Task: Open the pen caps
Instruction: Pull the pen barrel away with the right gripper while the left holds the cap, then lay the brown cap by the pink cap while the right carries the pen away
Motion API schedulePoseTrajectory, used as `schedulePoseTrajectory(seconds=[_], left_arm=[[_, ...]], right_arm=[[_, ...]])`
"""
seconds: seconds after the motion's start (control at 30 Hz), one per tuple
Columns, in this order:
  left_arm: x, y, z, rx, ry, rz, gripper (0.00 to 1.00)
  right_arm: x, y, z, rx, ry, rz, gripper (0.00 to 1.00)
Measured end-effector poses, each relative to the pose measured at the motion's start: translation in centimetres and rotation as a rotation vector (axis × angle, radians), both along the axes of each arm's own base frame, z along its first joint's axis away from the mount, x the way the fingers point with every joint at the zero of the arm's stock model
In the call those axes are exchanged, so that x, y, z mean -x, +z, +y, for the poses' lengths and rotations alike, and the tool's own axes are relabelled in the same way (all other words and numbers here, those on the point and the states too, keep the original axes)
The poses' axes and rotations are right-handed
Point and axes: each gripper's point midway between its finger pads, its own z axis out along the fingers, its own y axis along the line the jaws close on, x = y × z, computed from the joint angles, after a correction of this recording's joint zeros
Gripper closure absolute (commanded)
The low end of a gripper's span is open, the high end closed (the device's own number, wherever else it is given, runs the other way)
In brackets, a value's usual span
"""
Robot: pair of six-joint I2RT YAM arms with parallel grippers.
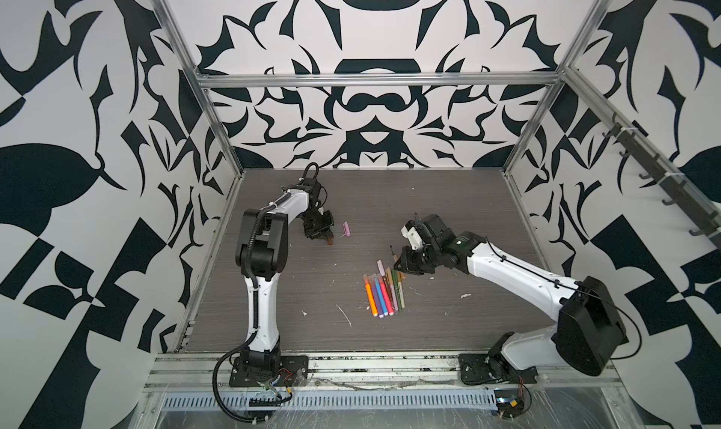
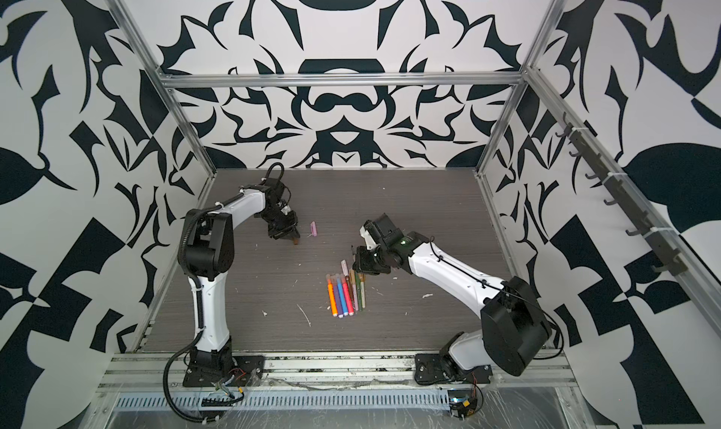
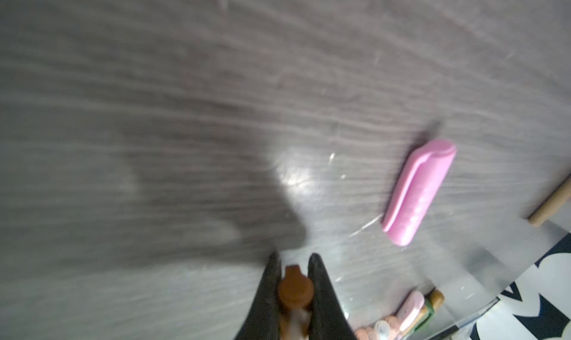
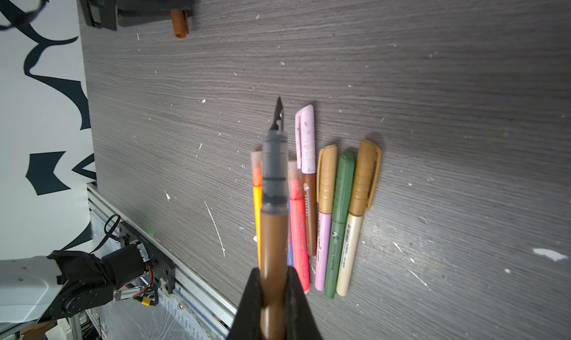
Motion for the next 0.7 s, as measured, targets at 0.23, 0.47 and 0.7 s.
schedulePoseTrajectory(seconds=[0.23,0.47,0.7], left_arm=[[-1.7,0.0,-0.7,0.027,0.0,-0.015,0.9],[-2.6,0.1,-1.5,0.065,0.016,-0.017,0.72],[-2.8,0.5,-2.1,0.088,0.02,-0.022,0.64]], right_arm=[[0.1,-0.2,-0.4,0.011,-0.002,0.01,1.0],[0.3,-0.2,-0.8,0.023,0.006,0.009,1.0],[0.3,0.6,-1.2,0.016,0.006,-0.009,1.0]])
